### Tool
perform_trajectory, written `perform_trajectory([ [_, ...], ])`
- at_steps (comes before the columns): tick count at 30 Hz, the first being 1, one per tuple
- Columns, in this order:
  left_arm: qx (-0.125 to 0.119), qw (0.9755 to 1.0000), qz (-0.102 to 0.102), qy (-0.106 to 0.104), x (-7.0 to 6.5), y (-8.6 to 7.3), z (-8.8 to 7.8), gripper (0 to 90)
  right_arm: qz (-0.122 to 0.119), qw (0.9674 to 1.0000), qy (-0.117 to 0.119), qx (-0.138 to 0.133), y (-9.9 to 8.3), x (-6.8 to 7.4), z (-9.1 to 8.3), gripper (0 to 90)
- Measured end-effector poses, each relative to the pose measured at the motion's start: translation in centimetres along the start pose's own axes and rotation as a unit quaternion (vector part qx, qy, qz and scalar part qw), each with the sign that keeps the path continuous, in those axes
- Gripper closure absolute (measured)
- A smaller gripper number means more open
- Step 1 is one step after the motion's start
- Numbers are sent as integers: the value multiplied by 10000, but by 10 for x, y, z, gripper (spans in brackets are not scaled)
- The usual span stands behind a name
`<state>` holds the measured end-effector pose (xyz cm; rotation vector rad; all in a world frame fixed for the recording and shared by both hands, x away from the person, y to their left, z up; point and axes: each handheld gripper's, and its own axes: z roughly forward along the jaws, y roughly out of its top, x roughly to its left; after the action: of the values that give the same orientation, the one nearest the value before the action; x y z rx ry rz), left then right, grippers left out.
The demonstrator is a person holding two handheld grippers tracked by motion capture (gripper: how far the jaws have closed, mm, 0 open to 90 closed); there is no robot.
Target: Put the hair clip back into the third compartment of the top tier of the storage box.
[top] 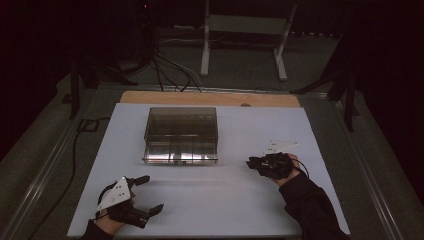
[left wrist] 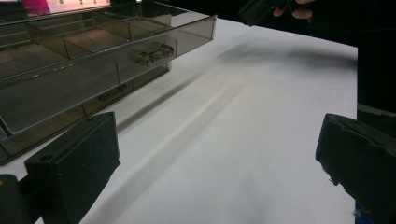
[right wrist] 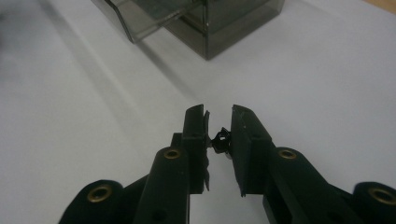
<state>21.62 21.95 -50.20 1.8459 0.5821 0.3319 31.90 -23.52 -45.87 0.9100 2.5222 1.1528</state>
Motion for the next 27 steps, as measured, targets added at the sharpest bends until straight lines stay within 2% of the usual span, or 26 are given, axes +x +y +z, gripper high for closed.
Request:
perform_trajectory([
  [10,-14,10000,-19,-14,0,0,0,6,-160,9998,68,-57,17,7,1,764],
  [27,27,10000,20,-7,-1,1,1,6,-260,9994,188,-144,43,13,7,764],
])
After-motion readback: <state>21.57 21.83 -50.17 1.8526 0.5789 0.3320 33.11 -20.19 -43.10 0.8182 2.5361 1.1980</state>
